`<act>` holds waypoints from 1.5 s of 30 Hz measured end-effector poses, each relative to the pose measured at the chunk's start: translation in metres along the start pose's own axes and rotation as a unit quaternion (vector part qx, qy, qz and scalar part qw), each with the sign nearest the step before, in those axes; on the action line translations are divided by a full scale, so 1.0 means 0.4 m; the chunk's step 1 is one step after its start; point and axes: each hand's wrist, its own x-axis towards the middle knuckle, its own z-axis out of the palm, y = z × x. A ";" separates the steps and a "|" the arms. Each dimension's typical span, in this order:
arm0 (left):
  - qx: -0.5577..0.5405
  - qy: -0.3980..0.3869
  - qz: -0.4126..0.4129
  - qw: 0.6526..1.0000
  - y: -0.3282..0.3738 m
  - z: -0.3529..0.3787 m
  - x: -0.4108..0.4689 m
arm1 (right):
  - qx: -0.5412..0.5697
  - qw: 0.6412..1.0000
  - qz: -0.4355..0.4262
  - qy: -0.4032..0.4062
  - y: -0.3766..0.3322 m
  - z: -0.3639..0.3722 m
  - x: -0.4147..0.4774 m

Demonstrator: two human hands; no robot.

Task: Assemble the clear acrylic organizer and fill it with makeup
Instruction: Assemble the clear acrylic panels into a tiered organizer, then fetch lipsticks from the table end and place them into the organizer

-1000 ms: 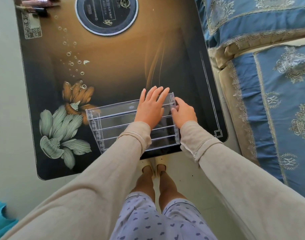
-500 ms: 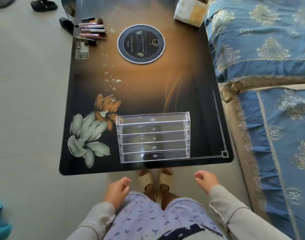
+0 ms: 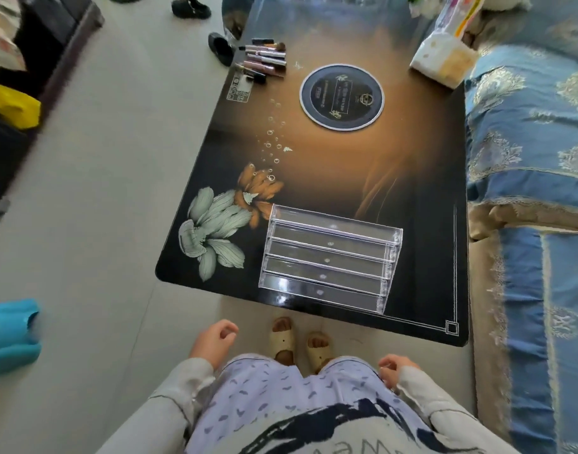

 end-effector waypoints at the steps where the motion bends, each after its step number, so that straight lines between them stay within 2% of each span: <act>1: -0.026 0.020 -0.004 0.999 -0.006 0.002 -0.015 | -0.020 1.000 -0.009 -0.006 -0.002 -0.013 0.001; 6: -0.125 0.106 -0.084 0.983 -0.104 0.068 -0.115 | -0.120 0.992 -0.031 -0.013 -0.021 -0.076 0.003; 10: -0.233 0.140 -0.169 0.947 -0.201 0.183 -0.212 | -0.216 0.974 -0.067 -0.024 -0.077 -0.062 0.016; 13: -0.310 0.125 -0.213 0.918 -0.253 0.266 -0.280 | -0.257 0.957 -0.133 -0.010 -0.153 -0.011 0.017; 17: -0.349 0.156 -0.267 0.885 -0.322 0.339 -0.349 | -0.289 0.927 -0.234 -0.047 -0.276 0.076 -0.003; 20: -0.400 0.180 -0.312 0.843 -0.363 0.377 -0.391 | -0.325 0.898 -0.288 -0.072 -0.368 0.152 -0.039; 25: -0.468 0.191 -0.347 0.790 -0.435 0.391 -0.418 | -0.362 0.860 -0.346 -0.103 -0.504 0.274 -0.089; 29: -0.504 0.204 -0.361 0.758 -0.519 0.332 -0.409 | -0.389 0.845 -0.354 -0.099 -0.586 0.375 -0.110; 33: -0.492 0.209 -0.355 0.767 -0.626 0.210 -0.390 | -0.408 0.851 -0.318 -0.083 -0.657 0.468 -0.110; 37: -0.452 0.201 -0.331 0.804 -0.734 0.037 -0.360 | -0.397 0.875 -0.274 -0.046 -0.718 0.523 -0.112; 45: -0.395 0.226 -0.227 0.861 -0.841 -0.332 -0.233 | -0.288 0.936 -0.202 -0.001 -0.803 0.552 -0.119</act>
